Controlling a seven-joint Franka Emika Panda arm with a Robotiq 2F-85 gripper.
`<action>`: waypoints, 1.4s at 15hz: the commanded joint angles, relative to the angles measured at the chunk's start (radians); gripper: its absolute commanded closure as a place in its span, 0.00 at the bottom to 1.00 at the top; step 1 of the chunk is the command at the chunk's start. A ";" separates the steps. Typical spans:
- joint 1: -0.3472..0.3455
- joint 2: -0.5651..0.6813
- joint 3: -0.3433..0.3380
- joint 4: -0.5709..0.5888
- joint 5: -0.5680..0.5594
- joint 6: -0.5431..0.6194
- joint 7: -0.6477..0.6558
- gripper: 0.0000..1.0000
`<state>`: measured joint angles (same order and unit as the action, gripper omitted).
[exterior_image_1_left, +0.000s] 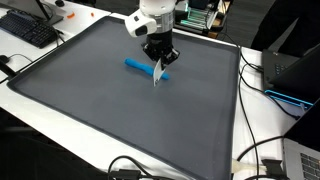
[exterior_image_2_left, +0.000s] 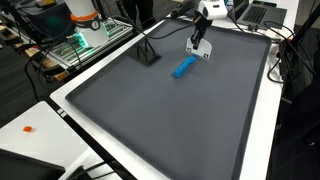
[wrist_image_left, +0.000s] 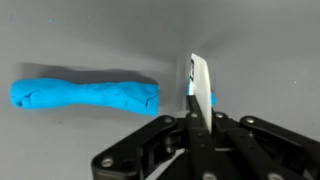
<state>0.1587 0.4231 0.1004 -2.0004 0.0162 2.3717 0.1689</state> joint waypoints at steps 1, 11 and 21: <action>-0.013 -0.052 -0.007 -0.028 0.008 -0.006 -0.021 0.99; -0.048 -0.068 -0.044 -0.046 -0.004 -0.004 -0.036 0.99; -0.060 -0.045 -0.047 -0.070 -0.001 -0.001 -0.059 0.99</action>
<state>0.1059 0.3722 0.0515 -2.0455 0.0146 2.3712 0.1330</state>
